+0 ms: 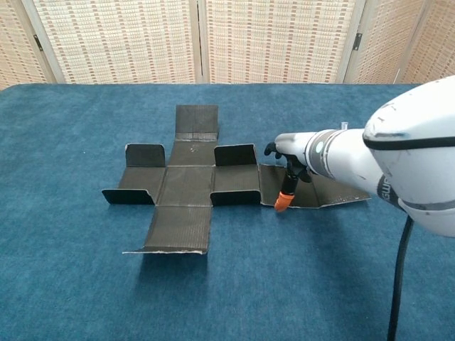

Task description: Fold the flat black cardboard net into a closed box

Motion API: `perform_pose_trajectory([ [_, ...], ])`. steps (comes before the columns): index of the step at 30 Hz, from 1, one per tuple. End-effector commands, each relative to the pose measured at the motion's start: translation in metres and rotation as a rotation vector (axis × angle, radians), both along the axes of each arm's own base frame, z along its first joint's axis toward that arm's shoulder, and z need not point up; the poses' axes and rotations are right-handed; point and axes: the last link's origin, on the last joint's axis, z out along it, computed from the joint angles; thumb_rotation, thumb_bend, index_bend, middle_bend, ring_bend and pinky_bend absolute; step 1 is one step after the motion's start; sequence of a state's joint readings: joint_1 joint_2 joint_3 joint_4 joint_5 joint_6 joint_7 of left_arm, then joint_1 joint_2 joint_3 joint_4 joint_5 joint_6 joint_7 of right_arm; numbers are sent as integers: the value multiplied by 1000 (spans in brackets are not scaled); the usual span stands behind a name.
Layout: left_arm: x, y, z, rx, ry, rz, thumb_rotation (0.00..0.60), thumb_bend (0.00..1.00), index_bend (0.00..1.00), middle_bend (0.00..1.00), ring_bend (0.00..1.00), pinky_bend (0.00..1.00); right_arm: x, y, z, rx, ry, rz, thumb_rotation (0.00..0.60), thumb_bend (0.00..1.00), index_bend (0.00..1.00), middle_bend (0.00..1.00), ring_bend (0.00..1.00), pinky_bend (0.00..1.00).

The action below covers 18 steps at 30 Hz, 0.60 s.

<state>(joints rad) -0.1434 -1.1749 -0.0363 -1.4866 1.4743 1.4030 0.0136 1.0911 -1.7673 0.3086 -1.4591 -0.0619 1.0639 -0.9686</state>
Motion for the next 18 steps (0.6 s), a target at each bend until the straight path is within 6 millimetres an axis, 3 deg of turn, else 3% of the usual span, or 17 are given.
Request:
perform_pose_trajectory([
  [1,0,0,0,-3,0,2,600,340,178,146,173,208,4,0,-3,9,17,7,600,74,0,61,776,990],
  [18,-6,1,-2,-19,-7,24,600,340,178,139,168,203,10,-1,-15,1,96,9,600,81,0,67,776,990],
])
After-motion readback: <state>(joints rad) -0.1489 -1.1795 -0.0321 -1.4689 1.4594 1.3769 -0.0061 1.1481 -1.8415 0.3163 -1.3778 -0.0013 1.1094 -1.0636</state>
